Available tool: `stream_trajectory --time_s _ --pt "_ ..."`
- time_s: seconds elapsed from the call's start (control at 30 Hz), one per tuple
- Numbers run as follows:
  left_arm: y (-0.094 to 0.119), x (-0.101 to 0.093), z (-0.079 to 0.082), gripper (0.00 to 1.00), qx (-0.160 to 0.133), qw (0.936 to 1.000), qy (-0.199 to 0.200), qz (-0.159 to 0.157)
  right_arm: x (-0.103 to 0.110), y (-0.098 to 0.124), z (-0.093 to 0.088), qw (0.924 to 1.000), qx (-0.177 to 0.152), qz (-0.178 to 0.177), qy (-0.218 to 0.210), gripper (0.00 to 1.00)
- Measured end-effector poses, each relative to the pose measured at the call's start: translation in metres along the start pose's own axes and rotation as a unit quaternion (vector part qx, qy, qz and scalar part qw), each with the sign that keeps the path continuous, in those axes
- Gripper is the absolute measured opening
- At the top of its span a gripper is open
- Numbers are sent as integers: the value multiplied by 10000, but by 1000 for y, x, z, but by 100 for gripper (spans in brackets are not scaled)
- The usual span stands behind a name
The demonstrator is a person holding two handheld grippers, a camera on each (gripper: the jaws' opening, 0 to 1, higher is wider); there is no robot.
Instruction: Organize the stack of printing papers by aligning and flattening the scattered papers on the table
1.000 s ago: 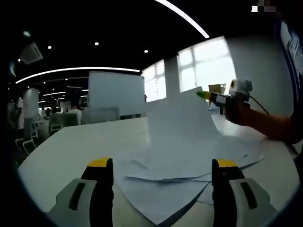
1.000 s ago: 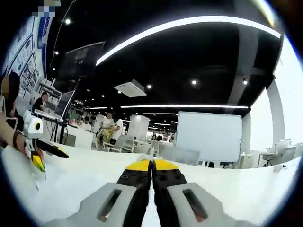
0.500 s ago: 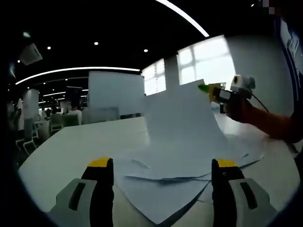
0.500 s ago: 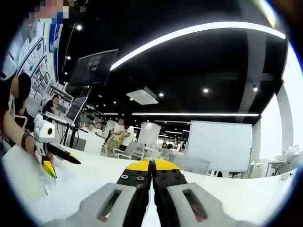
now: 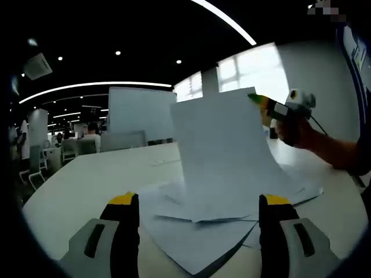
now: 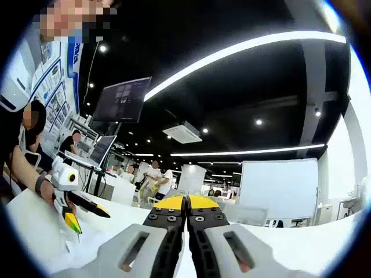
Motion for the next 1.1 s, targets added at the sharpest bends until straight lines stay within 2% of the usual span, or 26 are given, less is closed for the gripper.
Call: stream_trajectory --time_s 0.37,0.6,1.1 --pt "0 0 0 87 -8 10000 4 -8 12 1 18 9984 -428 345 -154 0" --pt "0 -1 0 87 -8 10000 1 -5 26 1 28 9966 -538 616 -32 0" --pt "0 0 0 87 -13 10000 7 11 29 4 43 9945 -753 730 28 0"
Point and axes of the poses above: the point that each gripper's makers call its tool centre point, and the gripper's own axes: y roughly backward along the fingers, x roughly to its left, z roughly out of its top, the point moved 2 cm from there along y, roughly backward along the fingers, and after that the axes turned 1 degree about y, right-handed, at the moved point
